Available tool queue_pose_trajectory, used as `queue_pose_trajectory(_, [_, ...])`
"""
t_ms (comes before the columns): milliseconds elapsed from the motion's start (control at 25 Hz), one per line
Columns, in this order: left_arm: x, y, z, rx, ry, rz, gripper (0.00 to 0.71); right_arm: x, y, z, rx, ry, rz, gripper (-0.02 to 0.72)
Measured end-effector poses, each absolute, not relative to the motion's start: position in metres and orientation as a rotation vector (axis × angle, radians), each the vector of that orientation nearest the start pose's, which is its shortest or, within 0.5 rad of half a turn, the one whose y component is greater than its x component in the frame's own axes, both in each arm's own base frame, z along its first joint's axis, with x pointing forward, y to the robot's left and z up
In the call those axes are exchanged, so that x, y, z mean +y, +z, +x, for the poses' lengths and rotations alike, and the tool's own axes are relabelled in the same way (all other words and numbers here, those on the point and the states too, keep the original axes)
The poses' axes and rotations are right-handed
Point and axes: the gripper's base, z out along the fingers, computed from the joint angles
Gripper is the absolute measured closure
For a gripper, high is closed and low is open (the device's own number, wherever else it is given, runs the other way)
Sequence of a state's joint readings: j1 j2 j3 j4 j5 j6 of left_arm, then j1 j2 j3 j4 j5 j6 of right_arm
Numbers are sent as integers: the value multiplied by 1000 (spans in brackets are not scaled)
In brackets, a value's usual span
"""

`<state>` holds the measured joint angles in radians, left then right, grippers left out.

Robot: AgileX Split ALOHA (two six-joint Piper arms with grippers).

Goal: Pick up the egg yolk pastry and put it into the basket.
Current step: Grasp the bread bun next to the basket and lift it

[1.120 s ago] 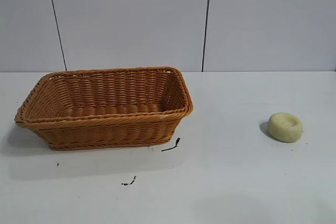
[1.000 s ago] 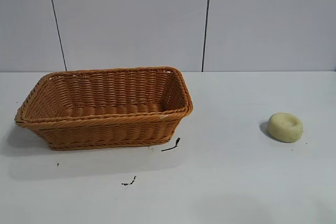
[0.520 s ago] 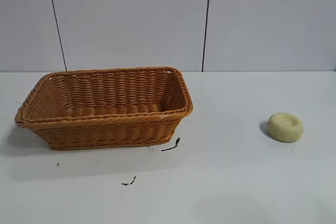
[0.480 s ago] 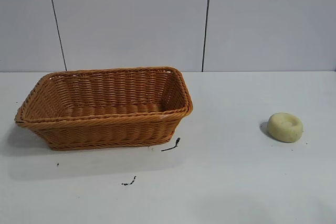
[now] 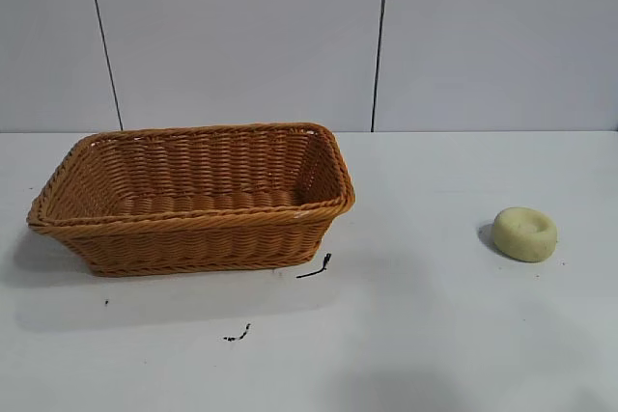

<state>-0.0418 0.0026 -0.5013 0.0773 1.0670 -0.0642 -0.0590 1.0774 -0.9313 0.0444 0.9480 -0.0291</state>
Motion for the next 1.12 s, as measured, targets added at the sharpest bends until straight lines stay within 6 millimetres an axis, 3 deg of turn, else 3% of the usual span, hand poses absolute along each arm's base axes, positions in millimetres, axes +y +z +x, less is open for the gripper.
queue_pose_trajectory(360, [6, 277, -5, 2049, 27, -27, 14, -16, 262, 331, 2829, 38, 73, 22])
queue_pose_trajectory(400, [6, 277, -5, 2049, 27, -27, 14, -16, 262, 331, 2829, 38, 73, 22])
queue_pose_trajectory(520, [6, 277, -5, 2049, 27, -27, 14, -13, 245, 360, 2861, 39, 47, 22])
queue_pose_trajectory(560, [6, 277, -5, 2049, 27, -27, 14, -1, 230, 373, 2887, 46, -12, 22])
queue_pose_trajectory(720, [6, 277, -5, 2049, 27, -27, 14, 19, 203, 387, 2917, 57, -74, 22])
queue_pose_trajectory(1120, [6, 277, -5, 2049, 27, -27, 14, 19, 133, 408, 2956, 46, -58, 22])
